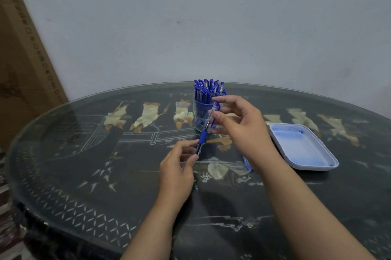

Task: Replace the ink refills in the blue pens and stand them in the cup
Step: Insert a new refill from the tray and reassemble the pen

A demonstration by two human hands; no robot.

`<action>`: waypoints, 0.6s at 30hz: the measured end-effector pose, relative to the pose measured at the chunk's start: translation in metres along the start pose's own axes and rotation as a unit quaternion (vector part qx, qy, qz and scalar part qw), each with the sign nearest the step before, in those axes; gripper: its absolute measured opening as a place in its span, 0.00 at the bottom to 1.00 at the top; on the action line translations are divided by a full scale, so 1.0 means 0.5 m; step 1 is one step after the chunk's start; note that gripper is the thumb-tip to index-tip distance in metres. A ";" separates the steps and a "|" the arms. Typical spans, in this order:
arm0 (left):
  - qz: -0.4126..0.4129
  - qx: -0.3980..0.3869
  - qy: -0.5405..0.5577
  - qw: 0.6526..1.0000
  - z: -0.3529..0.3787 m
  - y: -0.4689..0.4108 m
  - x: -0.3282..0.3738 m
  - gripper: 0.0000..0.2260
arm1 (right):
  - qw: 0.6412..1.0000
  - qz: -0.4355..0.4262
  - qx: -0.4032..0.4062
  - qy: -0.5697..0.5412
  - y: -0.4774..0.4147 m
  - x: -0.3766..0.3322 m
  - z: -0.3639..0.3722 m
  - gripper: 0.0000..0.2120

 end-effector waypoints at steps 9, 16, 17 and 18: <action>0.014 -0.004 -0.009 1.000 0.001 0.000 0.006 0.23 | 0.995 -0.012 -0.034 0.089 0.001 0.020 0.025 0.12; 0.010 -0.009 -0.008 1.000 0.001 0.001 0.009 0.23 | 0.992 -0.042 -0.001 0.118 0.005 0.029 0.029 0.14; 0.008 -0.008 -0.006 1.000 0.000 0.001 0.008 0.23 | 0.991 -0.046 0.004 0.127 0.006 0.029 0.030 0.14; 0.006 -0.007 -0.005 1.000 0.000 0.000 0.006 0.23 | 0.990 -0.047 0.009 0.132 0.007 0.030 0.032 0.13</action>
Point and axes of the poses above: each hand's wrist, its own y-axis away from the middle knuckle, its own z-axis out of the palm, x = y × z, the point moved 8 cm from there along -y, towards the middle knuckle, and after that the axes turned 11 degrees about y, right-handed, at the moved point
